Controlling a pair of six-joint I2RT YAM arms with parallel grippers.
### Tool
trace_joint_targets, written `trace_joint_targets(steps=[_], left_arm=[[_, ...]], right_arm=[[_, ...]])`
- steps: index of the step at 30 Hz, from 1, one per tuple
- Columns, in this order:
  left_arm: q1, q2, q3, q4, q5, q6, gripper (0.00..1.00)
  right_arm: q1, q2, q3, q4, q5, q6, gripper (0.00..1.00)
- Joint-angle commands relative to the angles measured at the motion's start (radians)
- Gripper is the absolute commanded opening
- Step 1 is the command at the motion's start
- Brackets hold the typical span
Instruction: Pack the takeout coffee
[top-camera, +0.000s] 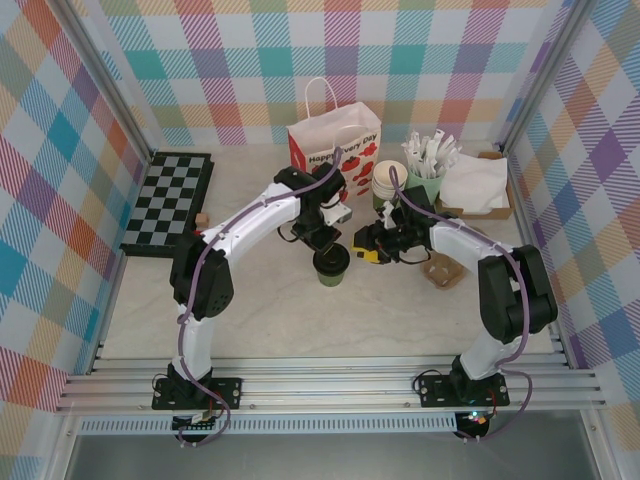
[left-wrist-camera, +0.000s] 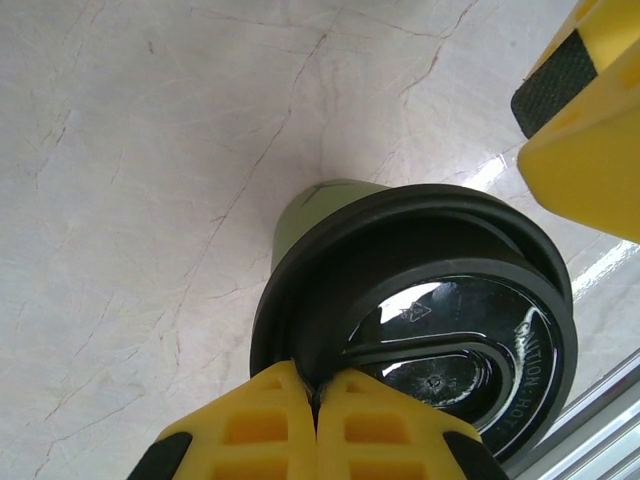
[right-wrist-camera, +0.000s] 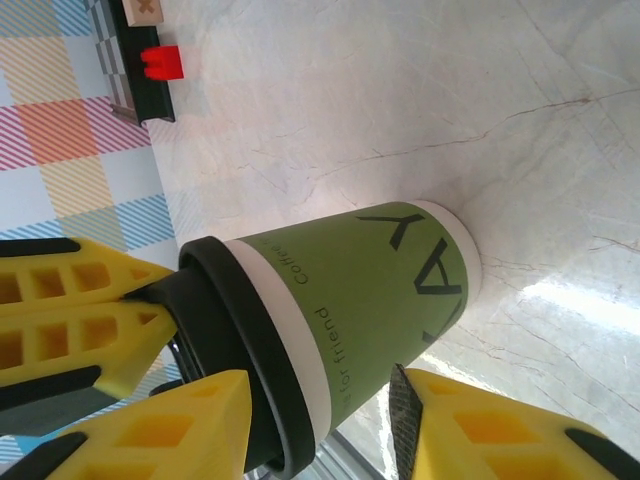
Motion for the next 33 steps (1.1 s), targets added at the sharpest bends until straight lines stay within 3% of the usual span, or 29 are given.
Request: trace_joint_targets(steps=[1,12,18,25,33], left_arm=[[-0.01,-0.015,-0.021,0.02,-0.008,0.015,0.0],[-0.01,-0.018,-0.048,0.044,0.006,0.008,0.0],[-0.01,-0.029,-0.086,0.063,0.03,-0.001,0.0],[-0.01,-0.04,-0.224,0.116,0.089,-0.021,0.0],[-0.008,-0.075,-0.509,0.279,0.146,-0.118,0.0]], right_arm=[[0.005,0.016,0.004,0.013,-0.057,-0.018,0.42],[0.006,0.054,-0.007,0.023,-0.085,-0.019,0.37],[0.017,0.076,-0.022,-0.001,-0.026,-0.024,0.32],[0.047,0.095,-0.066,-0.035,0.054,-0.04,0.3],[0.066,0.126,-0.142,0.016,0.105,0.0,0.29]])
